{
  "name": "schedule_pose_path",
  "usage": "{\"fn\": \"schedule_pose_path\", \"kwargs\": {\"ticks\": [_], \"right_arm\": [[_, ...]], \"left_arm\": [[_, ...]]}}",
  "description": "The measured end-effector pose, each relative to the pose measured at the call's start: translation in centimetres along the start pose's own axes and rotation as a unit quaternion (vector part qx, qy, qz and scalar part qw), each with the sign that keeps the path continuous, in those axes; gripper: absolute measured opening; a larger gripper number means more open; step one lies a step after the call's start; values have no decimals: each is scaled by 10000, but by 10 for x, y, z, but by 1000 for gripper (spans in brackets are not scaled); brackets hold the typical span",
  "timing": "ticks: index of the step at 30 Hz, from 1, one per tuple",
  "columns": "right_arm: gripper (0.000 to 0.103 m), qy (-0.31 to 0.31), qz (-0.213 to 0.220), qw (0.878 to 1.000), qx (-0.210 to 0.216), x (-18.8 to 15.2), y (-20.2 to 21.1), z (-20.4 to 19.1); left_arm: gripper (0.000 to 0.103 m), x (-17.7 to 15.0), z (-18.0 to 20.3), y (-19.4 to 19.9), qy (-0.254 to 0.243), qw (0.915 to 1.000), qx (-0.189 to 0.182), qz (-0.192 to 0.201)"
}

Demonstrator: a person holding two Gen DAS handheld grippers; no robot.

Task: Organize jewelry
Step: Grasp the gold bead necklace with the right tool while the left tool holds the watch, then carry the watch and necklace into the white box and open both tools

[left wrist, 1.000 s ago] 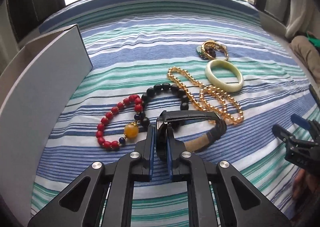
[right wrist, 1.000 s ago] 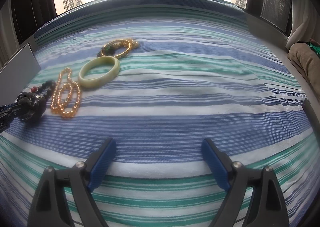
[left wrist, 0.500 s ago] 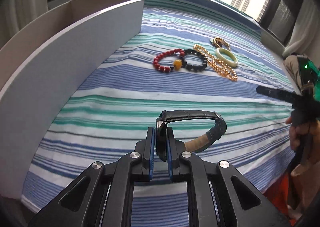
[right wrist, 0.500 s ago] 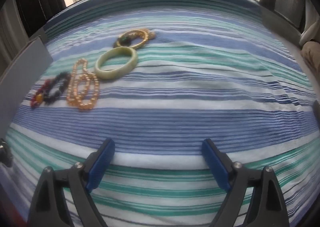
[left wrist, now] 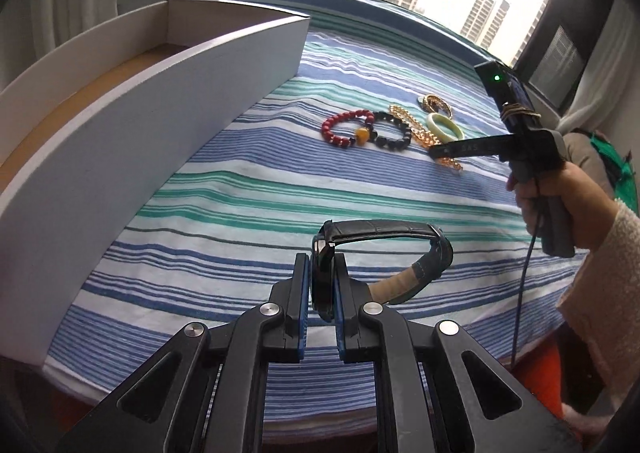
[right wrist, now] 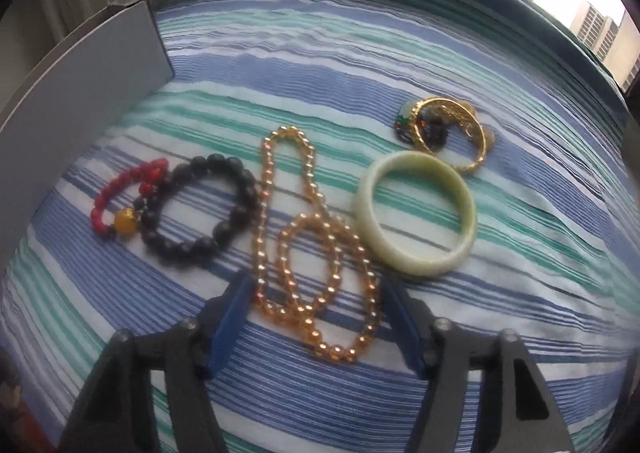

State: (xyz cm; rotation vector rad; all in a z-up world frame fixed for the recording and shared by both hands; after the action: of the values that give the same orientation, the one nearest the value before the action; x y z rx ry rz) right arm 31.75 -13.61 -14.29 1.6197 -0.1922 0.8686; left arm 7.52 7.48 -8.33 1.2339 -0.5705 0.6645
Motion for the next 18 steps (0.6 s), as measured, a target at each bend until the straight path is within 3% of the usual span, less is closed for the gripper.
{"fn": "schedule_pose_path", "kwargs": {"ticks": [1,3,10,18], "right_arm": [[14,-96,-55,9999,47,-1,3,1],[8,-317,54,9993,205,-2,15,6],[8,-888,742,9899,818,3,87,22],[8,-693,1415,9767,1457,32,177,-5]], "left_arm": [[9,-1,-2,1,5,10000,17,-6],[9,-1,-4,3,21,10000,20,-5],[9,11,0,21,-3,9998,-46,172],[9,39,-18,65,291,9981,-79,533]]}}
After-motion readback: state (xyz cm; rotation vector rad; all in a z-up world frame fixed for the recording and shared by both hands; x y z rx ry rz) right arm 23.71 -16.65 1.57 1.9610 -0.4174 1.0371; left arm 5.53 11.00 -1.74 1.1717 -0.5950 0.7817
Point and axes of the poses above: each gripper's, at about its wrist camera, not at the fingertips, and y roughly against the way its jaws point, z to its right, x to its top, the point moved 4 cm from there along -y, roughly the way its jaws point, and after that the axes turned 11 degrees about z, right-handed, at the moved point
